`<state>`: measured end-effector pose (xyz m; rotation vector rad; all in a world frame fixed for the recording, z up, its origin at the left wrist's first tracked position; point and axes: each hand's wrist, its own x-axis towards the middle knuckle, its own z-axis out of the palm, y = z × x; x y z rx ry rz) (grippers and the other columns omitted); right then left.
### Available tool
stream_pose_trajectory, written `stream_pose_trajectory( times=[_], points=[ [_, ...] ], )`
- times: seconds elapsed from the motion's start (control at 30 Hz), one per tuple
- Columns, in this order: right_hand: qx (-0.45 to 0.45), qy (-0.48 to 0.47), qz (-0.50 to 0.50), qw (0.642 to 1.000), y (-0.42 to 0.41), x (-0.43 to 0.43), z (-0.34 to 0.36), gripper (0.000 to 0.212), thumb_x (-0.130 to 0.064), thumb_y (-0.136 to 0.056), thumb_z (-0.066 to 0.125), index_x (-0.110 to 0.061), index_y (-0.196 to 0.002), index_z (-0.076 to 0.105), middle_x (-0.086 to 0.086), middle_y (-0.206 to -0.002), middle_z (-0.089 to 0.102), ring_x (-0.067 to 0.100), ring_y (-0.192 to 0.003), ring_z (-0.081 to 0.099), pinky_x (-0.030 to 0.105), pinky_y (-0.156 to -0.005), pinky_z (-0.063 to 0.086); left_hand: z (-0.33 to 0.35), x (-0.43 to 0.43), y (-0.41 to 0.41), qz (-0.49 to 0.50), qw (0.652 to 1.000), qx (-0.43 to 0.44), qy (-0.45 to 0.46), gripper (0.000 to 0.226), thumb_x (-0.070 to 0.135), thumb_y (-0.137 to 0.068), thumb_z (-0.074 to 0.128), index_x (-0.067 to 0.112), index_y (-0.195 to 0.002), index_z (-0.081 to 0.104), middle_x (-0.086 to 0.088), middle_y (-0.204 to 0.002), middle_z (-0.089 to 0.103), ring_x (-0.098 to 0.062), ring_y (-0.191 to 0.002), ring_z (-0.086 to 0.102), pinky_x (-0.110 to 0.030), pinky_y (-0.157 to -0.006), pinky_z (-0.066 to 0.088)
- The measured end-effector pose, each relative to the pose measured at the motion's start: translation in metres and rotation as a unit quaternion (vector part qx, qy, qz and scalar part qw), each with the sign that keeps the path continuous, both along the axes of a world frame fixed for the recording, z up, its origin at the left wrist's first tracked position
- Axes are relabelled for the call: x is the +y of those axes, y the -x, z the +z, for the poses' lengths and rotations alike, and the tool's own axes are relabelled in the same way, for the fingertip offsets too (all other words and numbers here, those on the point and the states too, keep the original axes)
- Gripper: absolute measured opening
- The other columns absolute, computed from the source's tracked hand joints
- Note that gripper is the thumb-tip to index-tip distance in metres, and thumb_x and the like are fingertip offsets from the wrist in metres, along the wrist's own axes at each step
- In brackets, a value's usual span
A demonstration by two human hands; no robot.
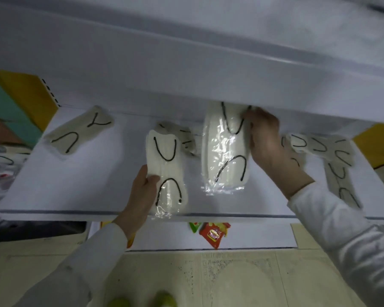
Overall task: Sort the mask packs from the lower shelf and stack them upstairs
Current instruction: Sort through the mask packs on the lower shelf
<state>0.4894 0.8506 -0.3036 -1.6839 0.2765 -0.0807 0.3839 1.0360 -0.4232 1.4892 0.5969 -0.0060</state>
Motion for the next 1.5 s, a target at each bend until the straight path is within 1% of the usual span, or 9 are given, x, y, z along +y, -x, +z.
stream_pose_trajectory(
  times=[0.17,0.33,0.47,0.67,0.87,1.13,1.3,1.43,1.5],
  points=[
    [0.05,-0.006,0.093,0.994,0.028,0.054,-0.033,0.018,-0.006,-0.083,0.063,-0.018,-0.076,0.053,-0.006,-0.06,0.041,0.008,-0.053,0.035,0.021,-0.051,0.029,0.031,0.009,0.015,-0.004,0.997,-0.038,0.06,0.026,0.01,-0.097,0.042,0.03,-0.088,0.054,0.013,-0.082,0.055,-0.003,-0.078,0.051,-0.008,-0.067,0.039],
    [0.051,0.031,0.079,0.995,0.049,0.109,-0.049,0.004,-0.008,-0.083,0.063,-0.006,-0.086,0.061,0.004,-0.071,0.047,0.014,-0.063,0.041,0.027,-0.06,0.035,0.042,0.04,0.024,0.019,0.99,-0.008,0.142,0.029,0.038,-0.087,0.06,0.023,-0.111,0.061,0.0,-0.114,0.065,-0.019,-0.107,0.06,-0.038,-0.097,0.046],
    [0.019,0.091,0.122,0.988,0.067,0.144,-0.053,0.007,-0.008,-0.085,0.061,-0.003,-0.09,0.061,0.006,-0.074,0.053,0.014,-0.066,0.047,0.026,-0.06,0.039,0.04,0.064,0.036,0.005,0.996,-0.014,0.093,0.034,0.009,-0.081,0.069,0.018,-0.112,0.06,-0.001,-0.105,0.069,-0.022,-0.1,0.065,-0.039,-0.087,0.052],
    [0.048,-0.019,0.087,0.995,0.105,0.144,-0.045,0.061,-0.02,-0.079,0.077,-0.017,-0.133,0.048,-0.006,-0.122,0.057,0.007,-0.114,0.054,0.015,-0.09,0.044,0.051,0.096,0.056,0.062,0.983,-0.026,0.171,0.034,0.004,-0.082,0.067,0.019,-0.112,0.063,-0.004,-0.106,0.07,-0.026,-0.102,0.065,-0.044,-0.088,0.052],
    [0.02,-0.28,0.159,0.947,0.195,0.16,-0.041,0.073,-0.034,-0.068,0.082,0.003,-0.124,0.054,0.018,-0.119,0.064,0.033,-0.112,0.06,0.039,-0.089,0.051,0.1,0.106,0.079,0.09,0.94,-0.097,0.316,0.043,0.004,-0.085,0.062,0.017,-0.125,0.057,-0.008,-0.118,0.067,-0.028,-0.108,0.064,-0.049,-0.091,0.051],
    [-0.006,-0.229,0.078,0.97,0.217,0.167,0.026,0.027,-0.005,-0.067,0.072,-0.004,-0.094,0.074,0.018,-0.098,0.073,0.035,-0.095,0.068,0.041,-0.079,0.055,0.145,0.145,0.124,0.095,0.933,-0.132,0.322,0.065,0.011,-0.059,0.079,0.01,-0.121,0.059,-0.005,-0.113,0.069,-0.025,-0.107,0.064,-0.031,-0.074,0.059],
    [-0.101,-0.106,0.174,0.974,0.221,0.127,0.101,0.026,-0.001,-0.063,0.075,-0.023,-0.076,0.079,0.005,-0.081,0.075,0.017,-0.078,0.072,0.023,-0.066,0.054,0.177,0.197,0.158,0.04,0.973,-0.171,0.149,0.045,-0.001,-0.057,0.083,0.026,-0.091,0.071,-0.005,-0.102,0.072,-0.015,-0.084,0.071,-0.029,-0.067,0.058],
    [-0.18,-0.073,0.23,0.954,0.217,0.119,0.167,0.024,0.001,-0.07,0.07,-0.02,-0.078,0.078,0.001,-0.081,0.075,0.015,-0.078,0.072,0.024,-0.067,0.055,0.242,0.223,0.154,-0.107,0.963,-0.211,-0.127,0.054,0.051,-0.058,0.082,0.033,-0.107,0.067,0.004,-0.104,0.072,-0.021,-0.101,0.067,-0.046,-0.087,0.053],
    [-0.208,-0.065,0.234,0.948,0.201,0.121,0.195,0.023,0.004,-0.075,0.073,-0.016,-0.086,0.075,-0.001,-0.085,0.075,0.014,-0.082,0.071,0.024,-0.07,0.056,0.283,0.222,0.133,-0.091,0.945,-0.262,-0.173,0.04,0.049,-0.058,0.075,0.042,-0.096,0.067,0.013,-0.093,0.071,-0.012,-0.089,0.066,-0.04,-0.082,0.052]
  ],
)
